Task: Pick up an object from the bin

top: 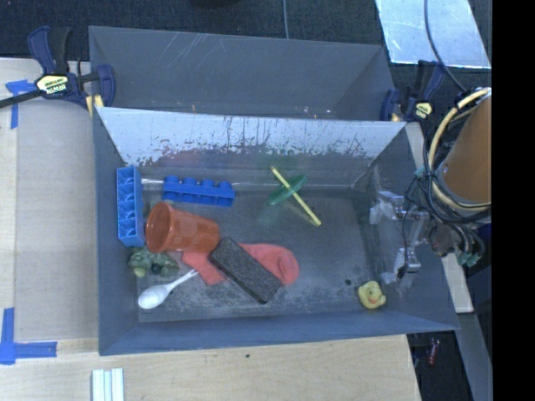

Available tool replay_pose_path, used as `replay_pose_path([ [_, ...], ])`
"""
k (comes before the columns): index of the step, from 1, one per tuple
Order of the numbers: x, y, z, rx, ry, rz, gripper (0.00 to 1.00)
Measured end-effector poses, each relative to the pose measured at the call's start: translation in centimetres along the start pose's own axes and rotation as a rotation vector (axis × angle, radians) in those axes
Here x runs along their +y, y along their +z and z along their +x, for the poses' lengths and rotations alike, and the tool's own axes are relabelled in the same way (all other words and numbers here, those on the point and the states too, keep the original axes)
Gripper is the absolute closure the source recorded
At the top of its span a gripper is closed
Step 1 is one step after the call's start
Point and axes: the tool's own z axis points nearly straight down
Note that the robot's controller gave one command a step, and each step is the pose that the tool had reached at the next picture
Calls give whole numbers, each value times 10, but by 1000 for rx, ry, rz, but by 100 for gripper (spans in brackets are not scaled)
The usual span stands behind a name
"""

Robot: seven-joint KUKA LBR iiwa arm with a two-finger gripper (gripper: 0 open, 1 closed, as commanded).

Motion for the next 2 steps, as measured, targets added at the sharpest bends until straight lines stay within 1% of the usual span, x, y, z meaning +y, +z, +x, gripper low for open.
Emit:
replay_pose_path([
  [1, 0, 0, 0, 0, 0, 0, 0],
  [2, 48, 19, -11, -1, -84, 1, 0],
])
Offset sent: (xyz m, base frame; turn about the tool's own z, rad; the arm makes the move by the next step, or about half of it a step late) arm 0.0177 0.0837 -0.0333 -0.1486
